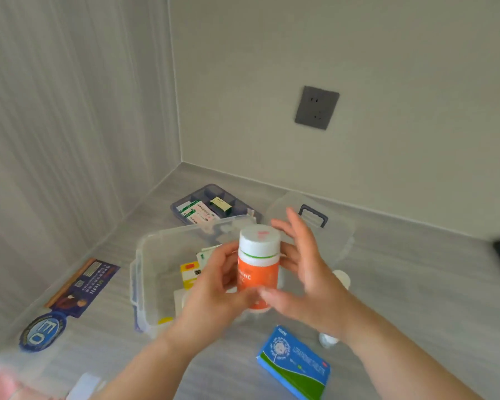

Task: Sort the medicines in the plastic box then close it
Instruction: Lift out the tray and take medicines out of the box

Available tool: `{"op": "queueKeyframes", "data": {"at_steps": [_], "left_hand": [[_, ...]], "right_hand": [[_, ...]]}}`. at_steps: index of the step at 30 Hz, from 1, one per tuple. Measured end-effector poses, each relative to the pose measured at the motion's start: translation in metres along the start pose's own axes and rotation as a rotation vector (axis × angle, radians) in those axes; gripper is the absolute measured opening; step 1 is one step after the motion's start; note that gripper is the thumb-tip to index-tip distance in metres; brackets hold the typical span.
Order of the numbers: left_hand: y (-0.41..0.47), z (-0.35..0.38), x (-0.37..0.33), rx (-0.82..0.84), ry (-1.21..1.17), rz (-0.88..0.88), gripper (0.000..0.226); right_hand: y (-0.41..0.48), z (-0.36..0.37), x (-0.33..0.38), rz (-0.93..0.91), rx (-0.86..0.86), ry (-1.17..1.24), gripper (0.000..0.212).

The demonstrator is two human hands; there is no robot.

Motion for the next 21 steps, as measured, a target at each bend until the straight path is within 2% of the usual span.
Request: {"op": "queueKeyframes", "data": {"at_steps": [3, 10, 12, 15, 16, 19, 21], "left_hand": [[-0.003, 0.043, 0.006, 0.059, 0.160, 0.076, 0.057], [-0.023, 0.144, 0.030, 0.283, 0.451, 0.187, 0.057], [-0.025, 0.154, 0.034, 0.316, 0.571, 0.249, 0.045], [-0.028, 0.144, 0.032, 0.192, 0.748, 0.405, 0.023], [-0.029, 0.137, 0.030, 0.145, 0.809, 0.441, 0.023], [-0.027, 0.111, 0.027, 0.008, 0.998, 0.446, 0.032], [-0.025, 0.091, 0.025, -0.077, 1.081, 0.398, 0.049]], "right_hand": [[-0.037, -0.030, -0.016, 0.144, -0.201, 0.090, 0.081], [-0.140, -0.080, -0.073, 0.347, -0.565, -0.049, 0.068], [-0.163, -0.095, -0.093, 0.430, -0.686, -0.092, 0.064], [-0.185, -0.109, -0.122, 0.537, -0.785, -0.104, 0.062], [-0.187, -0.110, -0.130, 0.563, -0.785, -0.109, 0.063], [-0.184, -0.110, -0.148, 0.605, -0.763, -0.127, 0.063], [-0.178, -0.108, -0.155, 0.603, -0.756, -0.124, 0.062]]}}
Point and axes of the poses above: each hand's wrist, its own y-axis towards the middle knuckle, its own z-axis out of the palm, x = y × z, the point moved 4 cm from there along y, towards the middle knuckle
